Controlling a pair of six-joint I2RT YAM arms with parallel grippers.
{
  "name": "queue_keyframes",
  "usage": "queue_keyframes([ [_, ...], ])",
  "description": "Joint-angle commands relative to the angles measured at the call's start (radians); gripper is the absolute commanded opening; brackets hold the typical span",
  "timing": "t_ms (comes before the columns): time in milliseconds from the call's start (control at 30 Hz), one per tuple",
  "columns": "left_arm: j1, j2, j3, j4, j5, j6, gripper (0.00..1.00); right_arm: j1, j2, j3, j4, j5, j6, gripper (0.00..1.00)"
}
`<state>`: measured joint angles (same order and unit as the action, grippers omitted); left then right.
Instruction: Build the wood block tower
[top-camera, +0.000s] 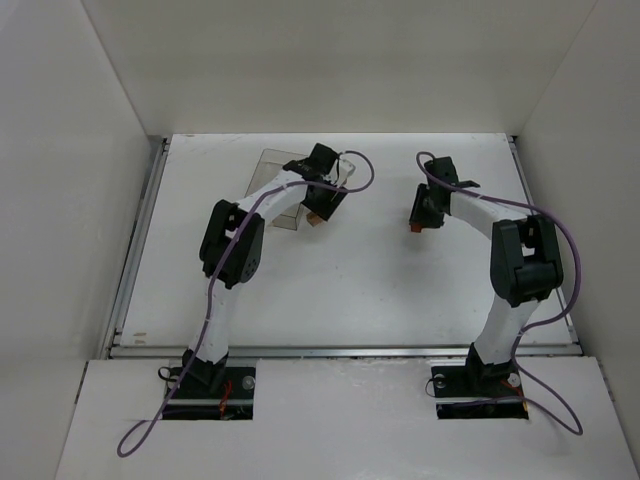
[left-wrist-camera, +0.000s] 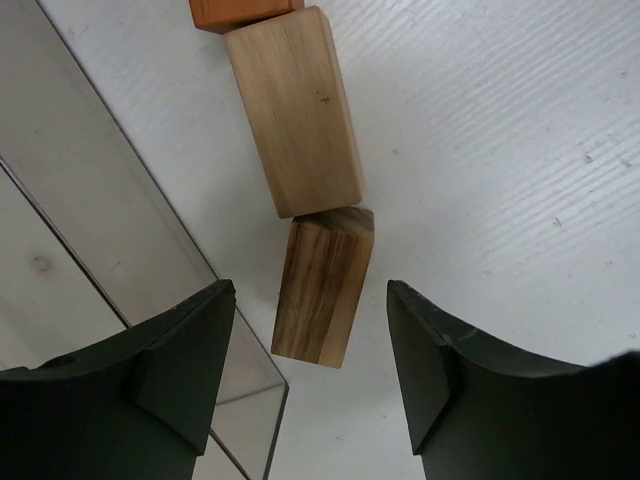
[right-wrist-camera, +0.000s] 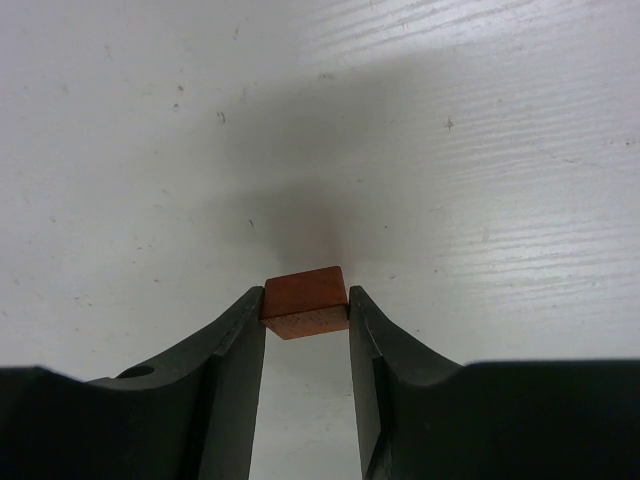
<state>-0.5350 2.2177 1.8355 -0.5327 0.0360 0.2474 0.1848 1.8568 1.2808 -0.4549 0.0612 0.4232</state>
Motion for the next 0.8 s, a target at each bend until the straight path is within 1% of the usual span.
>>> queue_keyframes([
  [0, -0.005, 0.000, 0.004, 0.002, -0.034, -0.020, 0.59, 0.005, -0.045, -0.009, 0.030, 0.003, 0.012, 0.19],
  [67, -0.005, 0.000, -0.007, 0.002, -0.025, -0.010, 0.59, 0.005, -0.045, -0.009, 0.030, 0.003, 0.012, 0.19],
  [133, -0.005, 0.000, -0.007, 0.002, 0.014, 0.029, 0.59, 0.005, -0.045, -0.009, 0.030, 0.003, 0.003, 0.19],
  [167, -0.005, 0.010, -0.007, -0.007, 0.015, 0.039, 0.58, 0.005, -0.045, -0.009, 0.030, 0.003, 0.003, 0.19],
  [200, -0.005, 0.019, -0.007, -0.007, 0.027, 0.039, 0.55, 0.005, -0.045, -0.009, 0.030, 0.003, 0.003, 0.19],
  [233, -0.005, 0.019, -0.007, -0.019, 0.041, 0.052, 0.45, 0.005, -0.045, -0.009, 0.030, 0.003, 0.003, 0.19],
  [333, -0.005, 0.019, -0.016, -0.020, 0.064, 0.052, 0.27, 0.005, -0.045, -0.009, 0.030, 0.003, 0.003, 0.19],
  [367, -0.005, 0.019, -0.016, -0.020, 0.077, 0.052, 0.17, 0.005, -0.045, -0.009, 0.030, 0.003, 0.003, 0.19],
  [433, -0.005, 0.019, -0.016, -0.029, 0.077, 0.052, 0.03, 0.005, -0.045, -0.009, 0.030, -0.008, -0.006, 0.19],
  [467, -0.005, 0.019, -0.025, -0.029, 0.087, 0.052, 0.00, 0.005, -0.045, 0.000, 0.030, -0.008, -0.006, 0.21],
  [533, -0.005, 0.019, -0.025, -0.041, 0.097, 0.061, 0.00, 0.005, -0.045, 0.000, 0.019, 0.006, -0.006, 0.21],
  [633, -0.005, -0.012, -0.025, -0.062, 0.136, 0.070, 0.00, 0.005, -0.045, 0.009, -0.001, 0.032, -0.006, 0.26],
  [700, -0.005, -0.038, -0.038, -0.062, 0.169, 0.070, 0.00, 0.005, -0.045, 0.009, -0.011, 0.042, -0.006, 0.30],
  [733, -0.005, -0.068, -0.038, -0.062, 0.179, 0.079, 0.00, 0.005, -0.045, 0.009, -0.021, 0.051, -0.006, 0.35],
  [767, -0.005, -0.084, -0.038, -0.062, 0.179, 0.079, 0.00, 0.005, -0.045, 0.009, -0.021, 0.051, -0.006, 0.38],
])
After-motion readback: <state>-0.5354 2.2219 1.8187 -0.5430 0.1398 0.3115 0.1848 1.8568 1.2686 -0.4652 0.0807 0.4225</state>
